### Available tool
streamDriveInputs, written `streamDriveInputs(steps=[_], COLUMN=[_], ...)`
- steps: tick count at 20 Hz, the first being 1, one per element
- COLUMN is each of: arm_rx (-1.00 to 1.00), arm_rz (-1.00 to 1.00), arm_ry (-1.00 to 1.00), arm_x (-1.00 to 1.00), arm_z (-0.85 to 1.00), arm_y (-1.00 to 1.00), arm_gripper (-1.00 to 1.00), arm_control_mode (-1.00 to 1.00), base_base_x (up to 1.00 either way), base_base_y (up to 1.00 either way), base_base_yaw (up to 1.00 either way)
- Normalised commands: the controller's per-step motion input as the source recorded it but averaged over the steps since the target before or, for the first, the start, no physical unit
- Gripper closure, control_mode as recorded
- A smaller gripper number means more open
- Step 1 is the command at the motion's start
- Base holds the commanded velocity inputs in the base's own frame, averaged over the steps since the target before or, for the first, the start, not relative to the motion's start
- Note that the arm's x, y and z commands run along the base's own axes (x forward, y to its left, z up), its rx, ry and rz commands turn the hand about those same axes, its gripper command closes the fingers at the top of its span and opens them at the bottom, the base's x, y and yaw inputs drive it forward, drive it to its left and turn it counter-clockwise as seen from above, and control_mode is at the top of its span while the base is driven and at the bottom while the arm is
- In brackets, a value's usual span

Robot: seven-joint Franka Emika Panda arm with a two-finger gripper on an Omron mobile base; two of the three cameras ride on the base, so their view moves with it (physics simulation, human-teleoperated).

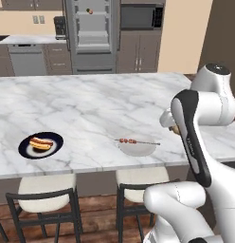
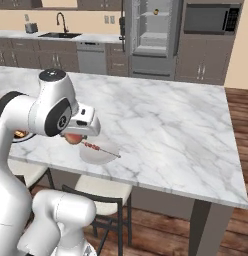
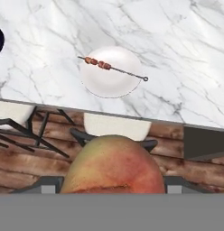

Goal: Pick up each peach from the fridge and place one peach on each plate on the dining counter.

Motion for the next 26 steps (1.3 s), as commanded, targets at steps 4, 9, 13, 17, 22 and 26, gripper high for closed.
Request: streamDriveInputs(steps=[4,9,13,17,22,26], arm_rx=[0.00,-0.07,-0.24,-0.08,0.09,0.16], arm_rz=[0.02,0.09,0.10,0.00,-0.13,-0.12], arm_ry=[0.05,0.39,0.28,0.16,-0.01,-0.22], arm_x=[0.79,1.00,1.00,1.00,0.77,0.12], arm_z=[-0.25,-0.97,-1.00,-0.80,-0.32,-0.37], arm_y=[0.25,0.58,0.70,0.20,-0.04,-0.04], arm_gripper=[1.00,1.00,1.00,1.00,1.00,1.00], arm_control_mode=[-1.00,-1.00,-1.00,-1.00,-1.00,-1.00], base_base_x=[0.00,0.00,0.00,0.00,0.00,0.00], base_base_y=[0.00,0.00,0.00,0.00,0.00,0.00], base_base_yaw=[0.00,0.00,0.00,0.00,0.00,0.00])
